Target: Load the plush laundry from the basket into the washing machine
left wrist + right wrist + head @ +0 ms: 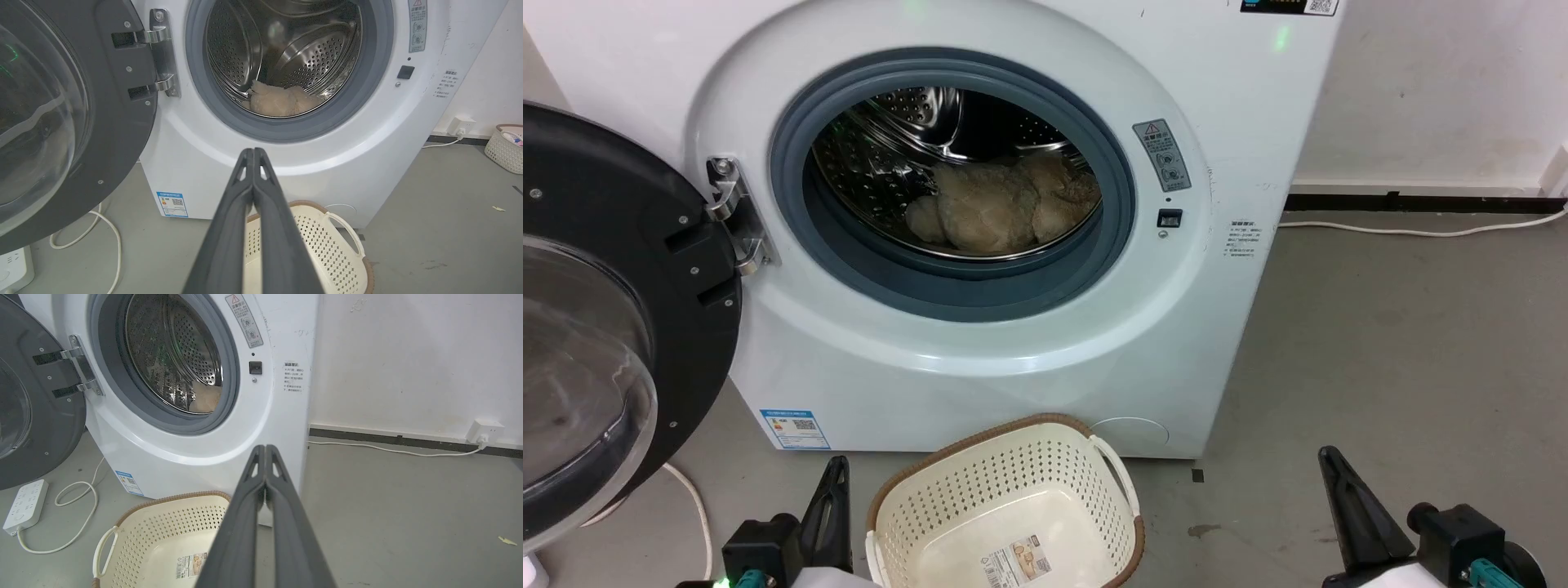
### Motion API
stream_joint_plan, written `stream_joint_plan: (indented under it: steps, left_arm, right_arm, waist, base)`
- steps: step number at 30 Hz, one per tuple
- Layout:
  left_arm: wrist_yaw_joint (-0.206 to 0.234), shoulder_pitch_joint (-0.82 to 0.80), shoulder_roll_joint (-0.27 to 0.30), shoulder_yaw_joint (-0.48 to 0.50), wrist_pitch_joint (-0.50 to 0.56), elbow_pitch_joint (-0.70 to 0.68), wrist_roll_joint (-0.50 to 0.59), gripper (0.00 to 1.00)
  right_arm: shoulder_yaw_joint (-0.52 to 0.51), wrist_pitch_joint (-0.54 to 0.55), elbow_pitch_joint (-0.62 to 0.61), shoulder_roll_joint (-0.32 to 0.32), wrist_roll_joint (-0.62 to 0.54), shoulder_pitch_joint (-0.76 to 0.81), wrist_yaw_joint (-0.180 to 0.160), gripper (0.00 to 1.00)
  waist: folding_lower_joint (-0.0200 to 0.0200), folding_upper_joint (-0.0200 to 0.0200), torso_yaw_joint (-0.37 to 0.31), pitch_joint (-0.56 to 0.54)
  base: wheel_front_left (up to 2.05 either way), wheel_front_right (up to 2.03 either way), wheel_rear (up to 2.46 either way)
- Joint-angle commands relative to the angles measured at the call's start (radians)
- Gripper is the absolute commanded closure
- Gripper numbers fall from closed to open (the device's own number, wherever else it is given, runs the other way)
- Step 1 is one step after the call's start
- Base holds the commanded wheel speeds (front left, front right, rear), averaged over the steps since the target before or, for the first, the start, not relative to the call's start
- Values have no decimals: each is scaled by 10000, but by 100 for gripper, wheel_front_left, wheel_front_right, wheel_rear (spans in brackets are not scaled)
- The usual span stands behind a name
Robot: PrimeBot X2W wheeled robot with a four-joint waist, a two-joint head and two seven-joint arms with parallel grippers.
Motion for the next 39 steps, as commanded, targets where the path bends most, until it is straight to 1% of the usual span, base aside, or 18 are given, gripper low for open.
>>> stream_joint_plan:
  steps: [1,39]
  left_arm:
    - [-46,-173,-22,29,61,-98,127,100]
    - [-219,-479,-179,284,816,-477,810,100]
  right_arm:
    - [-23,65,-74,-5,-90,-187,3,100]
    - [-102,824,-311,-8,-426,-537,6,100]
  waist:
    - [-1,0,9,6]
    - [-1,0,191,132]
  base:
    - [0,0,0]
    - [0,0,0]
